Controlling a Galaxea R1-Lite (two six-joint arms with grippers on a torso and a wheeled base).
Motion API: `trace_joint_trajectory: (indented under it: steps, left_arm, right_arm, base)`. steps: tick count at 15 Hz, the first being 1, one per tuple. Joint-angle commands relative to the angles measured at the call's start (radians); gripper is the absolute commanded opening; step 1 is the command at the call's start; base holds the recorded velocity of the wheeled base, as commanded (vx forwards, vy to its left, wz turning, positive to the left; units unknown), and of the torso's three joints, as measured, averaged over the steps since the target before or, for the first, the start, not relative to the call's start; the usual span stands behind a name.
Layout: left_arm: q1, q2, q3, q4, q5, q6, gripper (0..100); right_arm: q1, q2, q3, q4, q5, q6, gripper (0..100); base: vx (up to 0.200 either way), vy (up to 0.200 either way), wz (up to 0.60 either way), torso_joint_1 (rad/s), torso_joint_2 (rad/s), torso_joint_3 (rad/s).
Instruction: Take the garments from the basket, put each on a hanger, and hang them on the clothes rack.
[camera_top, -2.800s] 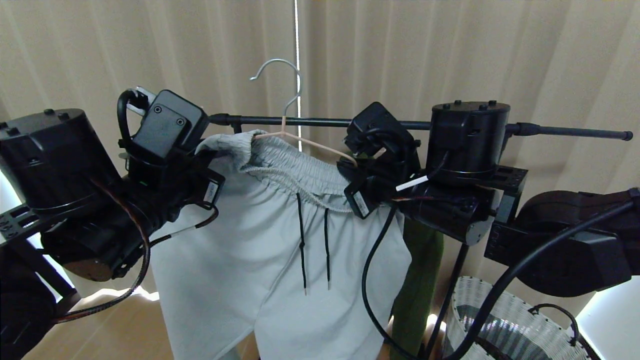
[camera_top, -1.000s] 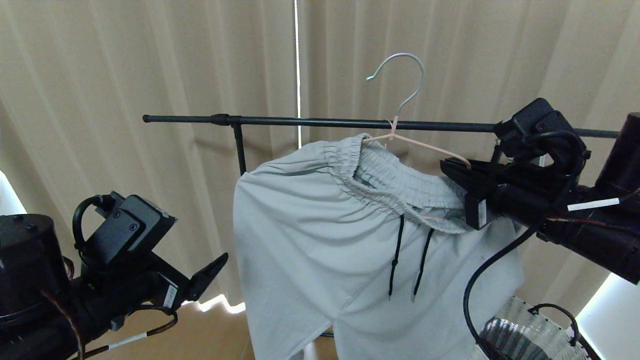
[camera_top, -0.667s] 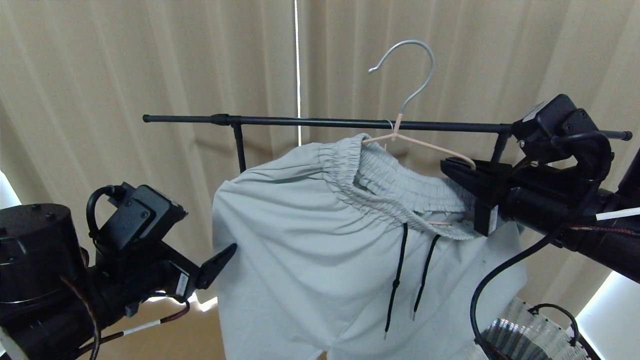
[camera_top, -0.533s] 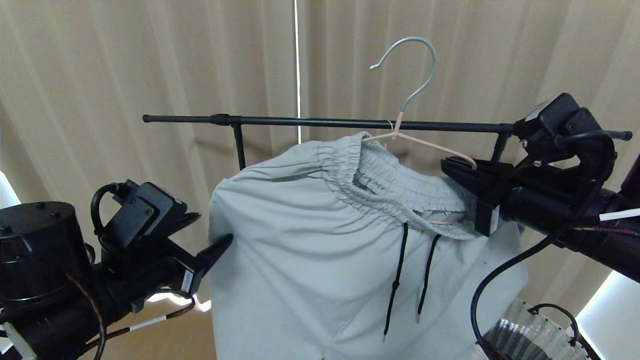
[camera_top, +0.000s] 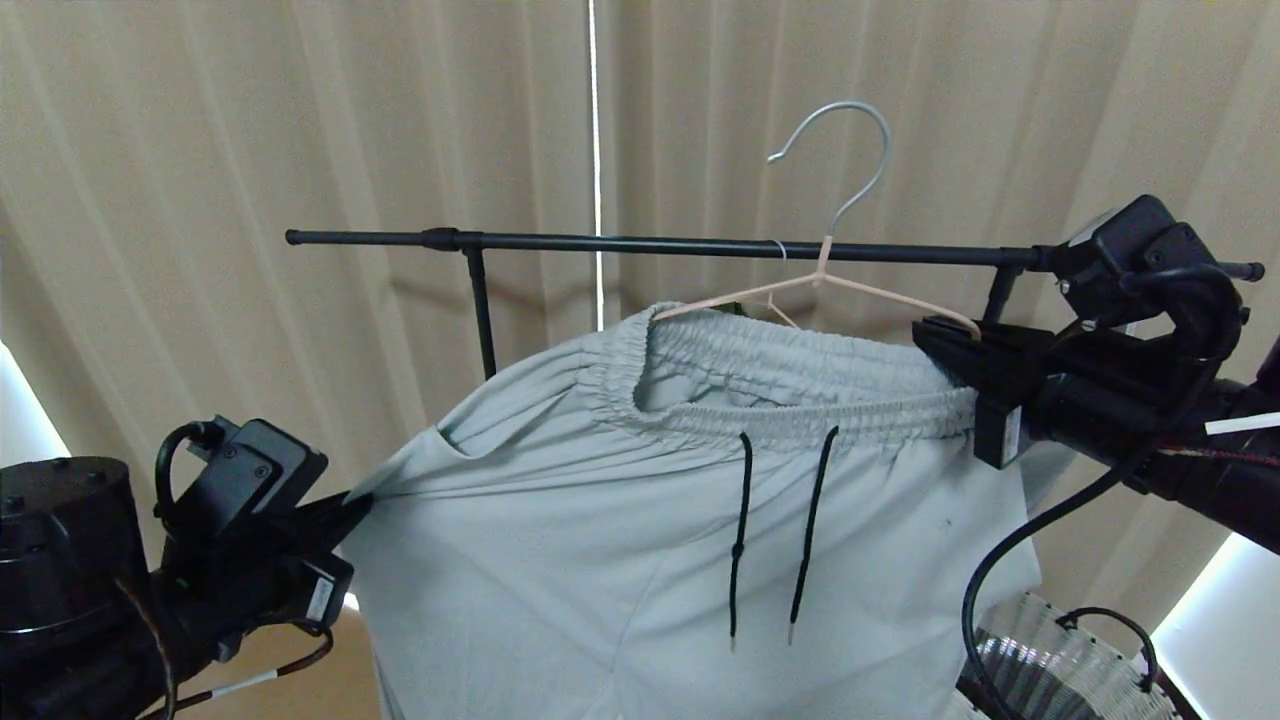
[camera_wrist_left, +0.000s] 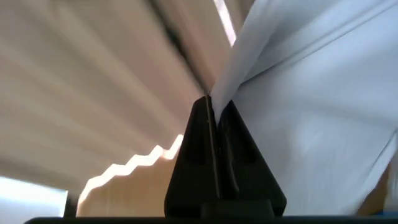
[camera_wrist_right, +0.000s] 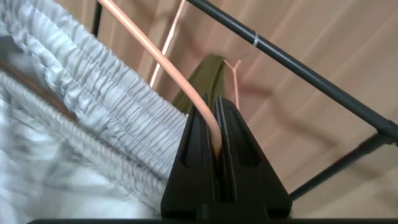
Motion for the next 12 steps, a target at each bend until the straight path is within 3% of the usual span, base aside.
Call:
trace_joint_trajectory:
  steps: [1, 3, 4, 7, 12]
  left_arm:
    - [0.009, -0.003, 0.019, -0.006, 0.003, -0.001, 0]
    - [0.006, 0.0, 0.017, -0.026, 0.003, -0.006, 0]
    - [0.003, -0.005, 0.019, -0.026, 0.002, -0.007, 100]
    - [-0.022, -0.034, 0.021, -0.034, -0.003, -0.01, 100]
    - [-0.031, -0.183, 0.047, -0.04, -0.001, -0.049, 100]
  right_arm:
    - [-0.008, -0.002, 0.001, -0.002, -0.002, 0.0, 0]
    - [-0.008, 0.001, 0.003, -0.002, -0.002, 0.0, 0]
    - [-0.008, 0.0, 0.004, 0.0, -0.002, 0.0, 0]
    - [-0.01, -0.009, 0.024, 0.008, -0.005, -0.002, 0]
    - [-0.05, -0.011, 0.08, 0.027, -0.073, -0.005, 0]
  base:
    - [0.0, 0.0, 0.0, 0.0, 0.0, 0.0]
    - [0.0, 0.0, 0.0, 0.0, 0.0, 0.0]
    - [0.0, 0.0, 0.0, 0.0, 0.0, 0.0]
    - [0.0, 0.0, 0.0, 0.0, 0.0, 0.0]
    - [0.0, 0.0, 0.0, 0.0, 0.0, 0.0]
